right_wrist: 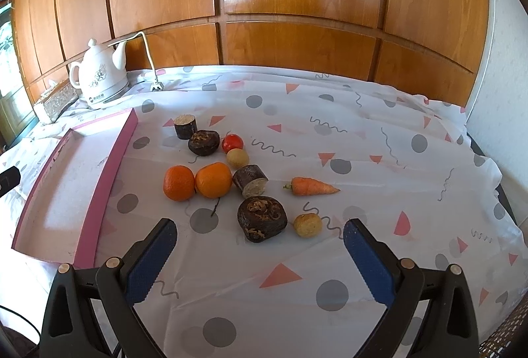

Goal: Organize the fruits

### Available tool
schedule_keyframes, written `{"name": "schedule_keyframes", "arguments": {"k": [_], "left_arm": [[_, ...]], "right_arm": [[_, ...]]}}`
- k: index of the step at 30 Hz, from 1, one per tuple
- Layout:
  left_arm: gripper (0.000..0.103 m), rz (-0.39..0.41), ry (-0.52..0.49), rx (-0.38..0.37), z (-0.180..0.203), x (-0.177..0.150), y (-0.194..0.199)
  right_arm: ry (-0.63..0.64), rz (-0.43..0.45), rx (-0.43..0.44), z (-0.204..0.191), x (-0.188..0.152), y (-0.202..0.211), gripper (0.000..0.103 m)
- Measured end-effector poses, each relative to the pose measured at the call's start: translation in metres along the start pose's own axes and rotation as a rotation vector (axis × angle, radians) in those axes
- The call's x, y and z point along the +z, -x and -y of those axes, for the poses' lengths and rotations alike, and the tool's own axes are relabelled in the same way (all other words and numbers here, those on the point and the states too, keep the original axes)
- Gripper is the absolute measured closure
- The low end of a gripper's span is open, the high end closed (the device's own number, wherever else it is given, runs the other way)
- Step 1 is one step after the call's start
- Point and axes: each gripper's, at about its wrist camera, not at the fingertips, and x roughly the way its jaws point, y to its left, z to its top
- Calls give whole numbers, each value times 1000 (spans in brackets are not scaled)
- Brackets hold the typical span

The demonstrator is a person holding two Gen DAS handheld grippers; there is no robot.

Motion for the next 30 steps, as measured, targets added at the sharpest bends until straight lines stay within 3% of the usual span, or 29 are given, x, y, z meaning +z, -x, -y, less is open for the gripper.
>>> {"name": "schedule_keyframes", "arguments": {"k": [6, 14, 30], "left_arm": [[0, -7, 2, -8, 0, -1, -1], [0, -17, -2, -26, 4, -2, -3], [0, -18, -47, -60, 23, -1, 0]], "right_arm": [[30, 13, -9, -5, 1, 3, 1], [100, 47, -87, -13, 5, 9, 1], [89, 65, -83, -5, 5, 11, 1]]}}
